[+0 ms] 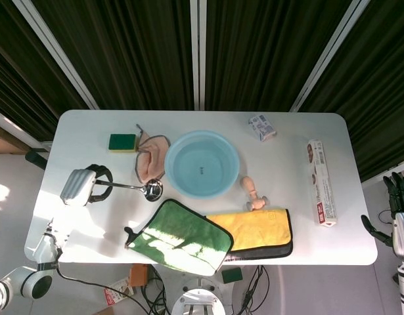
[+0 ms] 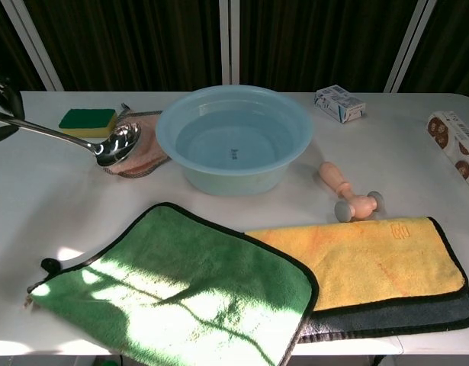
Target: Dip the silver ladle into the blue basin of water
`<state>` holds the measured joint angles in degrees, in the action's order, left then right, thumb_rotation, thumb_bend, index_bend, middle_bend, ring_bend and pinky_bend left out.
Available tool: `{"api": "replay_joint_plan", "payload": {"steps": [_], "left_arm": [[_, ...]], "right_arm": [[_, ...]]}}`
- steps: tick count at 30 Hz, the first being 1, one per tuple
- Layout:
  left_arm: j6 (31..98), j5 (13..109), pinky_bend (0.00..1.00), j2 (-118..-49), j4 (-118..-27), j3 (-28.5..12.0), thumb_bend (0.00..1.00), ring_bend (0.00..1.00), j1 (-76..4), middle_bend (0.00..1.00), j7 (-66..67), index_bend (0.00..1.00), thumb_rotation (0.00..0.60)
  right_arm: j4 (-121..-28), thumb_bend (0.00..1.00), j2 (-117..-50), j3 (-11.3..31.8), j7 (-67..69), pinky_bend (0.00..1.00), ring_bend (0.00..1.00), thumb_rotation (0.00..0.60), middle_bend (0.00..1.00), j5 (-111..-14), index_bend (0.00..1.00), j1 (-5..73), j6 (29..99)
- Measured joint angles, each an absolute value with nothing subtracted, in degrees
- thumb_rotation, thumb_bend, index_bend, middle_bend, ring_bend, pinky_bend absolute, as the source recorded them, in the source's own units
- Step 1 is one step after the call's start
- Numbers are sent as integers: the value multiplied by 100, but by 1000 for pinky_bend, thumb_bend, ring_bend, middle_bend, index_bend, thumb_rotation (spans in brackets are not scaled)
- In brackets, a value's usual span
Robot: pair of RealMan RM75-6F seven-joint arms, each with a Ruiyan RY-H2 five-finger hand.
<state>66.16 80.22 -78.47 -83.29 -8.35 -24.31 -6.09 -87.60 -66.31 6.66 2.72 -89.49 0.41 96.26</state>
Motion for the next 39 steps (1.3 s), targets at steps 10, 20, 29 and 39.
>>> {"api": "replay_joint_plan", "payload": {"steps": [10,20,29,39], "left_arm": [[5953,7561,781,-7422,-8663,-1448,341,517,-3116,532,-651,773,600],[5153,7017,823,-7421,-8634,-1817,341,554,-3880,551,-634,776,600],[4855,6710,824,-8048,-7901,-1863,341,556,-4489,557,-140,785,600],[4931,6781,829,-8717,-7134,-1567,341,562,-4947,562,1101,784,600]], "right_arm": [[-8745,224,-6578,734,361,0,0,600,0,-8854,0,16,9663],[-8706,226,-6589,775,451,0,0,600,0,-8796,0,-9,9708],[-8644,226,-6566,794,550,0,0,600,0,-8706,0,-44,9694],[-8589,226,-6565,818,603,0,0,600,0,-8647,0,-21,9611]]}}
